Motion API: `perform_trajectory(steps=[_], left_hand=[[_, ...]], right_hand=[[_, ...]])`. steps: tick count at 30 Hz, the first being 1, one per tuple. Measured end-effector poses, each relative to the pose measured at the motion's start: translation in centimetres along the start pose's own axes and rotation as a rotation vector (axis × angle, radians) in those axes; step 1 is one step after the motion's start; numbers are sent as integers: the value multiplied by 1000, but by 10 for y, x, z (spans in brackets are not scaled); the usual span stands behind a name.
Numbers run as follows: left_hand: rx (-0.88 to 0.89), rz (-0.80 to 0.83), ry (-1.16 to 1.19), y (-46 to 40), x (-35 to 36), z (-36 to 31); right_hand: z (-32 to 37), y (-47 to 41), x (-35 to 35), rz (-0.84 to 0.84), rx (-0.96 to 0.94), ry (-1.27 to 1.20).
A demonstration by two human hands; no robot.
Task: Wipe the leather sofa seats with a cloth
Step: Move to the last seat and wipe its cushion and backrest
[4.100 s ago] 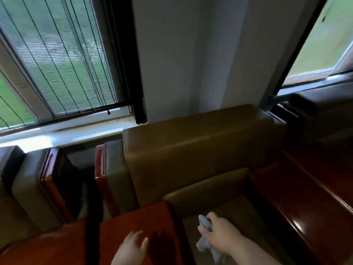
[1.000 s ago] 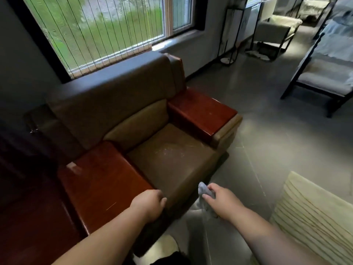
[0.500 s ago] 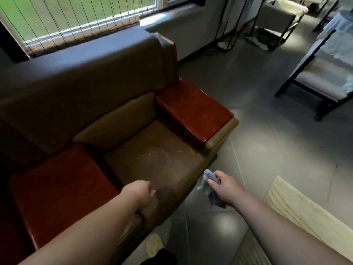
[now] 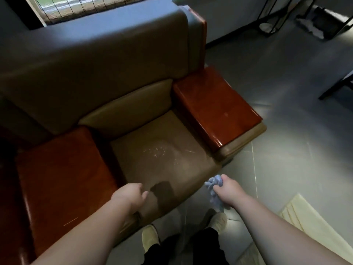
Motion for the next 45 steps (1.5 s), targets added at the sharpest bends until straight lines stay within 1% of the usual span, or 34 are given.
perform_trajectory(steps=[4,8,12,14,16,17,18,20,21,22,23,27,29,31,33,35,38,39,40,41,42,43,45], left_hand=[[-26,-4,28,-3,1,-35],[-45,-51,124,-25,-1,-87],[-47,-38,194,-73,16,-125],[-38,-12,175,-102,28,-134],[-1,7,97,-132,41,-137],[27,14,42,-148,48,-137],[64,19,-4,-165,55,-135],[137,12,-34,-196,73,-133],[154,-6,-28,-211,83,-133],[153,-35,-18,-224,92,-133],[131,-75,0,-237,102,-132],[-85,-242,64,-284,142,-108],[-161,-294,66,-304,163,-93],[-172,-370,40,-316,182,-86],[-153,-453,40,-321,193,-85],[-136,-503,46,-322,198,-83],[-121,-497,51,-321,198,-81],[-118,-493,52,-320,196,-81],[-116,-486,58,-320,194,-81],[-113,-475,66,-319,193,-81],[-107,-466,68,-319,192,-80],[-103,-461,65,-319,191,-78],[-91,-460,66,-318,192,-76]], right_hand=[[-12,-48,-9,37,-28,56],[-15,-97,-26,45,-72,60],[-10,-151,-33,-22,-137,73],[-8,-181,-23,-62,-191,111],[-13,-211,-1,-104,-280,213],[-18,-225,15,-89,-314,284],[-23,-238,32,-39,-332,349],[-37,-260,72,119,-315,408],[-44,-269,91,163,-299,409],[-50,-276,107,148,-287,393],[-56,-284,120,85,-286,378],[-62,-311,151,-247,-287,314],[-63,-326,162,-350,-269,267],[-59,-335,173,-366,-280,289],[-52,-334,188,-337,-294,332],[-41,-323,206,-256,-390,388],[-29,-303,230,-56,-739,493],[-28,-304,230,-22,-826,548],[-26,-313,225,-25,-873,587],[-25,-327,217,-67,-877,606],[-20,-343,205,-134,-808,599],[-14,-359,192,-197,-668,562],[3,-377,179,-267,-336,424]])
Point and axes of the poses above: each hand's wrist, its own y-axis away from the middle knuckle, its own x-axis out of the palm, z = x × y, the point moved 1 cm from there along -y, towards the middle knuckle, and after that the axes turned 4 degrees about -y, right-handed, at the moved point
